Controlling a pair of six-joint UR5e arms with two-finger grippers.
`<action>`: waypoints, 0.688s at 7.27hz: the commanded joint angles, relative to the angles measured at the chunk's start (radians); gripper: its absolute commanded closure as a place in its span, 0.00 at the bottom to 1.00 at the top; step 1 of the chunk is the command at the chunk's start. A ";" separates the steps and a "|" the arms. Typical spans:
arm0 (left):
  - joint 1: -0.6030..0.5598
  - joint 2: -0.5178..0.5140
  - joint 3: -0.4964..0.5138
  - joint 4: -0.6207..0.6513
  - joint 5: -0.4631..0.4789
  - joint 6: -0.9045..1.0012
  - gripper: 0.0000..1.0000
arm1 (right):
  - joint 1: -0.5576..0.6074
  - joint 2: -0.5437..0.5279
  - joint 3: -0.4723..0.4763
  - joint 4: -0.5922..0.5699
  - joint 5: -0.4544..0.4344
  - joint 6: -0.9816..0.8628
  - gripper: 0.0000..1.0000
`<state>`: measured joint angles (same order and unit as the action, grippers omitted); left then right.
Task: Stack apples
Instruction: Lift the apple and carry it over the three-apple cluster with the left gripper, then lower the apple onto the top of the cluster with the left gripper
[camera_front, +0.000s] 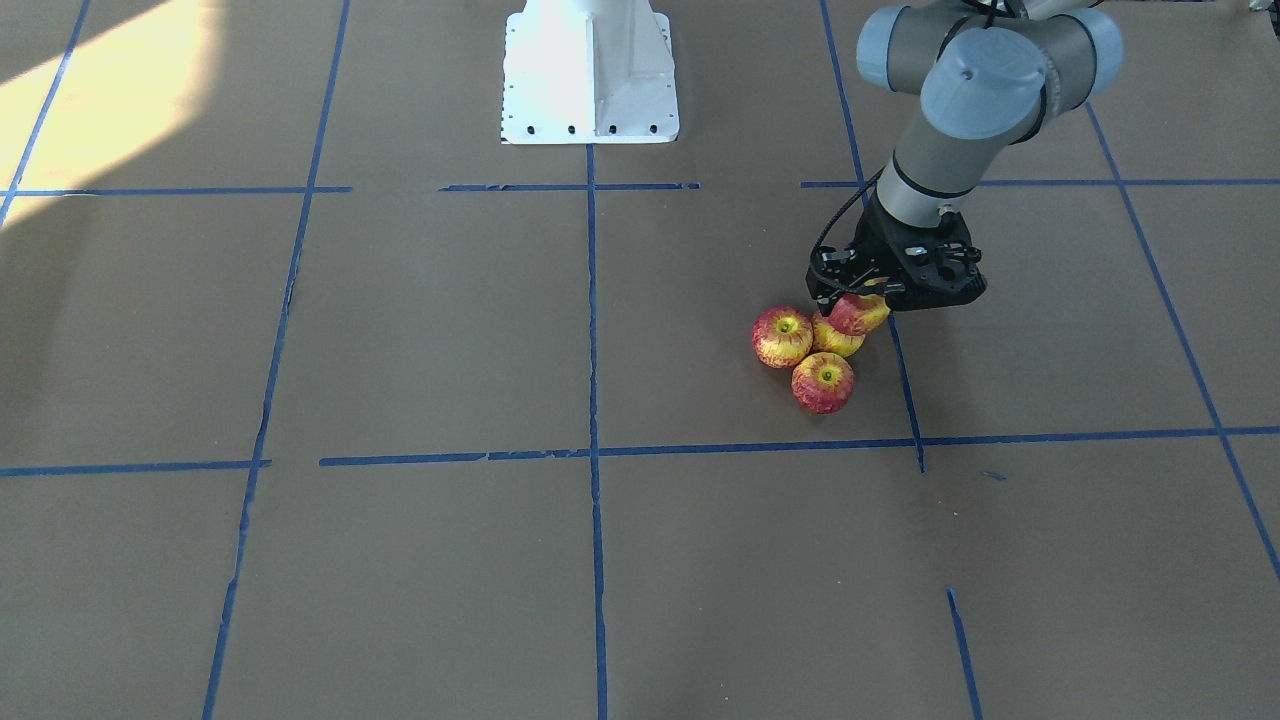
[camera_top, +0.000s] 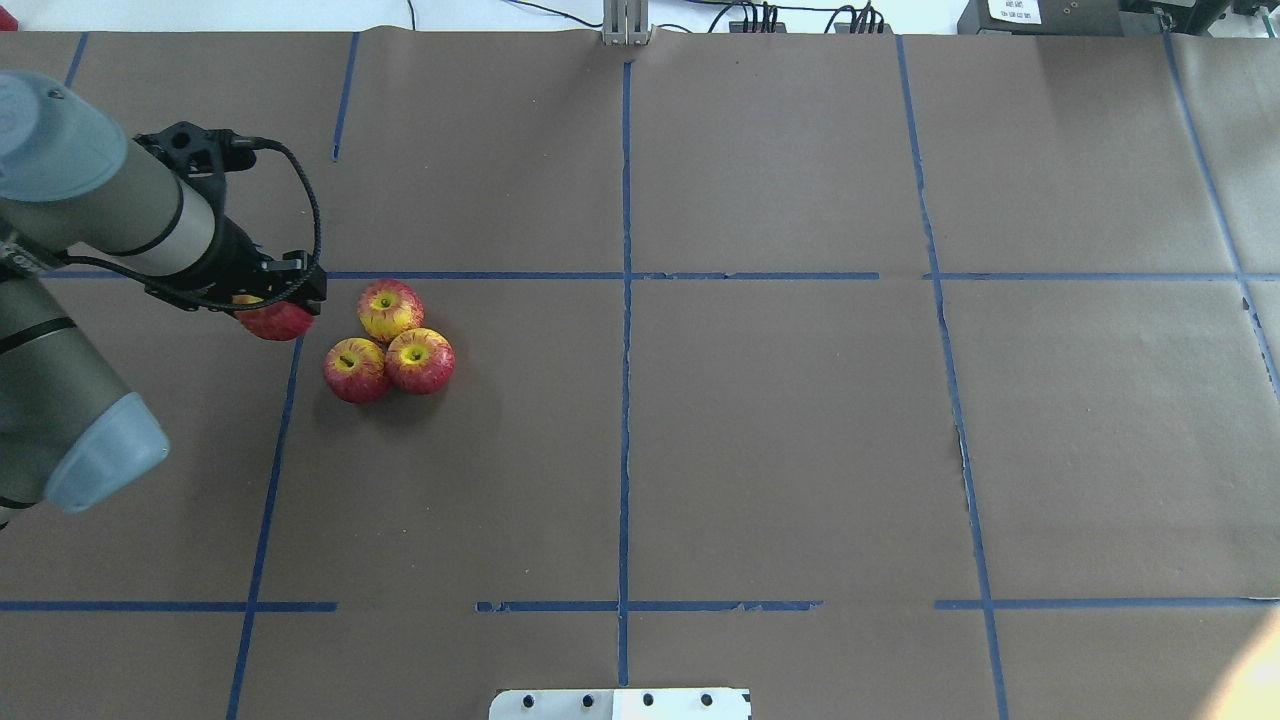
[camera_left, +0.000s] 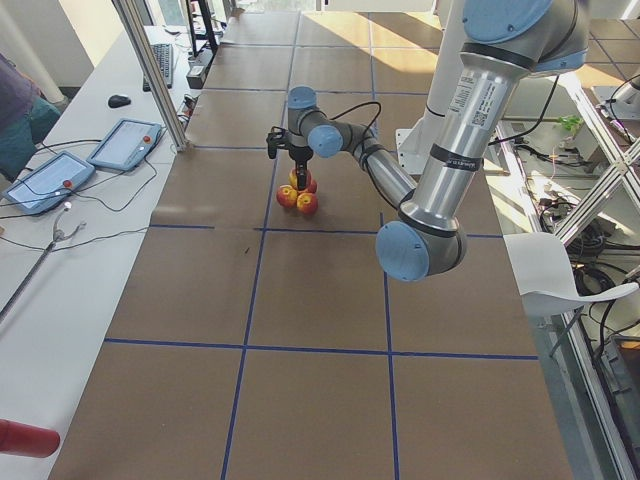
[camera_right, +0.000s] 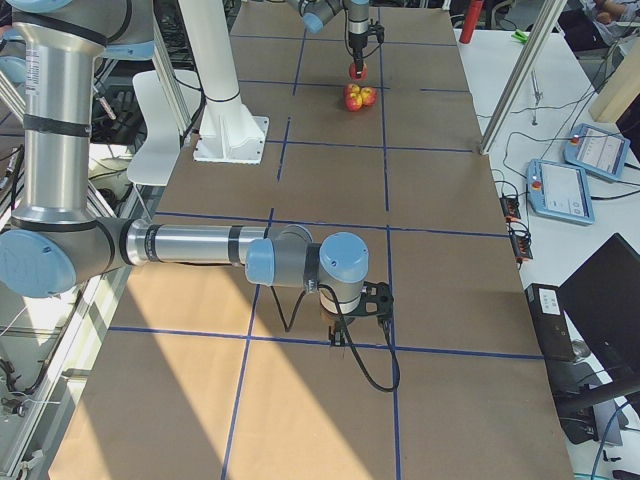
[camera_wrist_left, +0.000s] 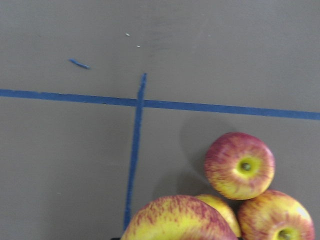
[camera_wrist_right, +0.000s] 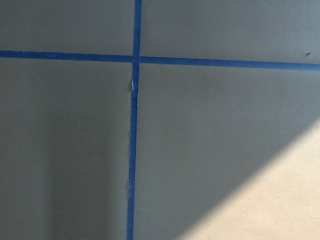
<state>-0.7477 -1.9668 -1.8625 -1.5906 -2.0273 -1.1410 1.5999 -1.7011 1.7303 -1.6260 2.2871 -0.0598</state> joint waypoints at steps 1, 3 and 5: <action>0.033 -0.011 0.028 -0.005 0.013 -0.038 0.89 | 0.000 0.000 0.000 0.000 0.000 0.000 0.00; 0.041 -0.012 0.039 -0.008 0.015 -0.042 0.89 | 0.000 0.000 0.000 0.000 0.000 0.000 0.00; 0.041 -0.024 0.037 -0.008 0.015 -0.039 0.90 | 0.000 0.000 0.000 0.000 0.000 0.000 0.00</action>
<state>-0.7079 -1.9848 -1.8244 -1.5981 -2.0128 -1.1802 1.5999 -1.7012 1.7303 -1.6260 2.2872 -0.0598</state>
